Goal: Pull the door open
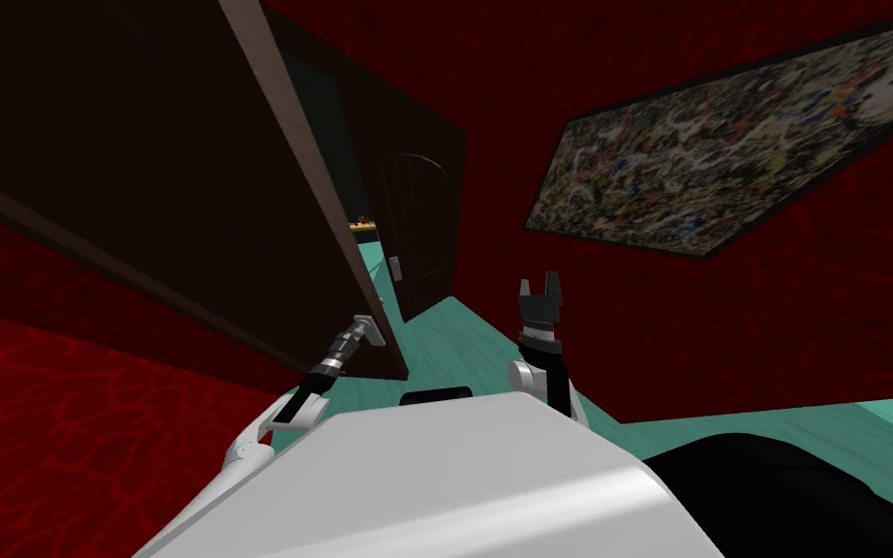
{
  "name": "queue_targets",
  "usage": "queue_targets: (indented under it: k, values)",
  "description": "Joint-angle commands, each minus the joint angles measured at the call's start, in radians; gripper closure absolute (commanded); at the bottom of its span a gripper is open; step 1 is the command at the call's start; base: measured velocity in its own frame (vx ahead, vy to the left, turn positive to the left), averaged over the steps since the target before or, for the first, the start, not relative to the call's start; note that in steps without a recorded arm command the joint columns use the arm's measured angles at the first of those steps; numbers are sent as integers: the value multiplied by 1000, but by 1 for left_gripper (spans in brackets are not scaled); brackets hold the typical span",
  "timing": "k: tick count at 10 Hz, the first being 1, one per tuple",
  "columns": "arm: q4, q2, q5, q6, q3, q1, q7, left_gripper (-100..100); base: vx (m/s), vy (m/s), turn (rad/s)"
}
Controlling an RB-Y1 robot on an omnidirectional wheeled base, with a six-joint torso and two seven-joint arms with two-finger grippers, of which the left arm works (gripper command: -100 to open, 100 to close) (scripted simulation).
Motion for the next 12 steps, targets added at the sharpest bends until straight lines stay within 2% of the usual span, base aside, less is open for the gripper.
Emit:
queue_targets:
  k: [1, 8, 9, 10, 11, 12]
  values:
    - [3, 18, 0, -27, -13, 8, 15, 100, -223, 119, -176]
    - [9, 98, 1, -129, -55, 51, 70, 100, -188, 93, -127]
    - [9, 106, 1, -140, -59, 55, 76, 100, -184, 82, -83]
    - [15, 103, 2, -131, -52, 48, 71, 100, -87, 39, -13]
    - [32, 118, 0, -163, -58, 65, 82, 100, -31, 14, -21]
    - [42, 127, -1, -185, -60, 75, 88, 100, -31, 11, -33]
